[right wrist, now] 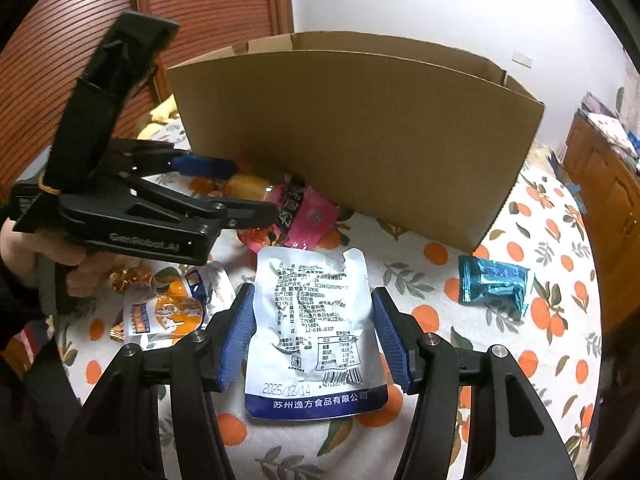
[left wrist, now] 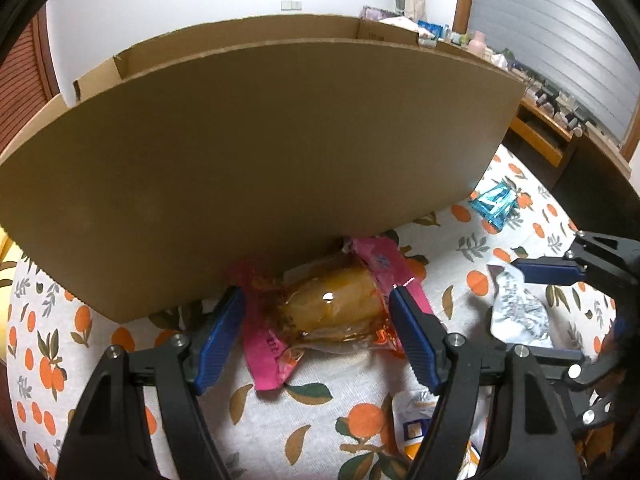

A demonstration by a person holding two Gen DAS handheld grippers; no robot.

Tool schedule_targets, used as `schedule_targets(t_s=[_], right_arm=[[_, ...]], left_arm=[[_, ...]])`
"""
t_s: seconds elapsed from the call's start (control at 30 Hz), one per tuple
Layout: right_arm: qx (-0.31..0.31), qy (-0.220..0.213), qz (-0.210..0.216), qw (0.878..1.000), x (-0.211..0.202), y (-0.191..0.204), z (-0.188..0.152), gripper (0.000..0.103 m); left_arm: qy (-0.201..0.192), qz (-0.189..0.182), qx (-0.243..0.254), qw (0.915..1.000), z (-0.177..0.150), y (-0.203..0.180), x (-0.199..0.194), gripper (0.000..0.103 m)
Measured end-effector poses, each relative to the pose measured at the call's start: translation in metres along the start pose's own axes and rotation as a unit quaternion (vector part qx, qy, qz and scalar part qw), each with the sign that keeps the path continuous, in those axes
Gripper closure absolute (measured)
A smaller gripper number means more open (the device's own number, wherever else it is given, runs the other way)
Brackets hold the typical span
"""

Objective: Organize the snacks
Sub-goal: 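Close the right tool on the white pouch while the left tool grasps the bread packet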

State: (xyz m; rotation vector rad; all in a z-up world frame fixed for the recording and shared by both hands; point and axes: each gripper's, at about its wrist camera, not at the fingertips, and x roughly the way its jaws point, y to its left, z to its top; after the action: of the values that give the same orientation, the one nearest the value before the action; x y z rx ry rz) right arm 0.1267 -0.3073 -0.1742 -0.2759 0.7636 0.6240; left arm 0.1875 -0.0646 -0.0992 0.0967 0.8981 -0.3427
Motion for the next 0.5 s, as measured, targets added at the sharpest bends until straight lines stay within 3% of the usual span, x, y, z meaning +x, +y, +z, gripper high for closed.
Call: schedule_targets(t_s=[0.3, 0.5], right_arm=[[0.007, 0.002, -0.007, 1.000, 0.003, 0.005, -0.005, 0.043], [0.012, 0.004, -0.006, 1.000, 0.007, 0.005, -0.008, 0.043]], left_arm=[[0.012, 0.002, 0.017, 0.9998, 0.004, -0.003, 0.006, 0.027], [0.001, 0.002, 0.050, 0.9988, -0.002, -0.016, 0.001, 0.040]])
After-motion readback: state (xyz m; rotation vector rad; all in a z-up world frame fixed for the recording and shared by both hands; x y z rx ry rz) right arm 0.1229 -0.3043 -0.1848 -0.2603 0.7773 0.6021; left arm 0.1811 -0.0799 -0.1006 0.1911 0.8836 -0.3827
